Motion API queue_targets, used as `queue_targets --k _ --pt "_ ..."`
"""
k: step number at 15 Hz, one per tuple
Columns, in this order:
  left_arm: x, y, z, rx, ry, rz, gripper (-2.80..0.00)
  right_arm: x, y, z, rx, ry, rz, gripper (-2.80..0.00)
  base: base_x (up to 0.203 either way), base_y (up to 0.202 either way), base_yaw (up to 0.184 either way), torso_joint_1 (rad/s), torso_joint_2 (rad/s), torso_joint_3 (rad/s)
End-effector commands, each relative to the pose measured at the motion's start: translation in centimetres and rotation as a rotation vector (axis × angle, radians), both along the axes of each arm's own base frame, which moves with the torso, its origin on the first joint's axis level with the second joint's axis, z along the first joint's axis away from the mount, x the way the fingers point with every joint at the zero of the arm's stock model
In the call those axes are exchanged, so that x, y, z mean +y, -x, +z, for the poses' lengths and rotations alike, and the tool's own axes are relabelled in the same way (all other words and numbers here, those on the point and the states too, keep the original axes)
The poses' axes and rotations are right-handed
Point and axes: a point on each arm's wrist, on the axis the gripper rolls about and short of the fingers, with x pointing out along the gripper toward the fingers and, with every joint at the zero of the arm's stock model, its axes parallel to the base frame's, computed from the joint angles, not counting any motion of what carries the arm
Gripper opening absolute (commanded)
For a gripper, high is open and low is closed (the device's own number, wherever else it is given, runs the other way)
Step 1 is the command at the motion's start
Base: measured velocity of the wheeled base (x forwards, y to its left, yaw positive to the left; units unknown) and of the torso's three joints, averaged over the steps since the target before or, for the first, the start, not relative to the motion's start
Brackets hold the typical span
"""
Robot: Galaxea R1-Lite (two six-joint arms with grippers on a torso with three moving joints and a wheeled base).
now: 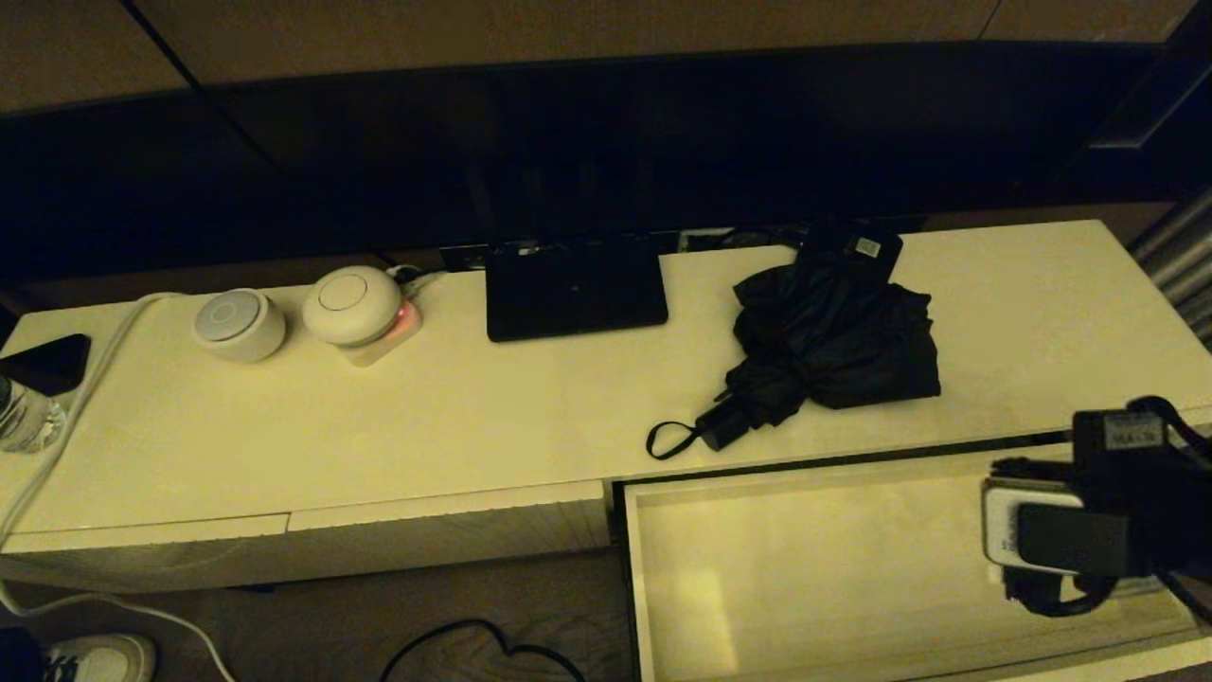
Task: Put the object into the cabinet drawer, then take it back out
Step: Put the umbrella in the drawer
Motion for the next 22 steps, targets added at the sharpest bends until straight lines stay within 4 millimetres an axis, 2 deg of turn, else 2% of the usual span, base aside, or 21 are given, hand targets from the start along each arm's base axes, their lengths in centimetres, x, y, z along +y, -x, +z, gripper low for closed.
queue_targets --k 1,3,7,13,14,18,22 --pt "0.0 0.0 -0.1 0.003 0.000 0.001 -2.80 2.0 -3.1 -0.2 -0.092 0.089 0.157 -2.80 0.000 0.000 0.000 0.000 0.00 0.000" --pt "0.0 0.0 -0.1 0.003 0.000 0.000 -2.80 3.1 -3.7 0.2 -0.136 0.146 0.252 -2.80 0.000 0.000 0.000 0.000 0.00 0.000" --pt "0.0 0.0 -0.1 0.003 0.000 0.000 -2.80 3.1 -4.2 0.6 -0.200 0.210 0.439 -2.80 0.000 0.000 0.000 0.000 0.00 0.000" --pt "0.0 0.0 -0.1 0.003 0.000 0.001 -2.80 3.8 -6.9 -0.4 -0.257 0.223 0.447 -2.80 0.000 0.000 0.000 0.000 0.00 0.000" --pt "0.0 0.0 -0.1 0.003 0.000 0.000 -2.80 3.9 -7.2 -0.7 -0.253 0.223 0.448 0.00 0.000 0.000 0.000 0.000 0.00 0.000" --pt "0.0 0.0 -0.1 0.003 0.000 0.001 -2.80 4.5 -9.4 -1.1 -0.246 0.219 0.437 0.00 0.000 0.000 0.000 0.000 0.00 0.000" --pt "0.0 0.0 -0.1 0.003 0.000 0.001 -2.80 5.3 -11.1 -0.7 -0.264 0.219 0.437 0.00 0.000 0.000 0.000 0.000 0.00 0.000"
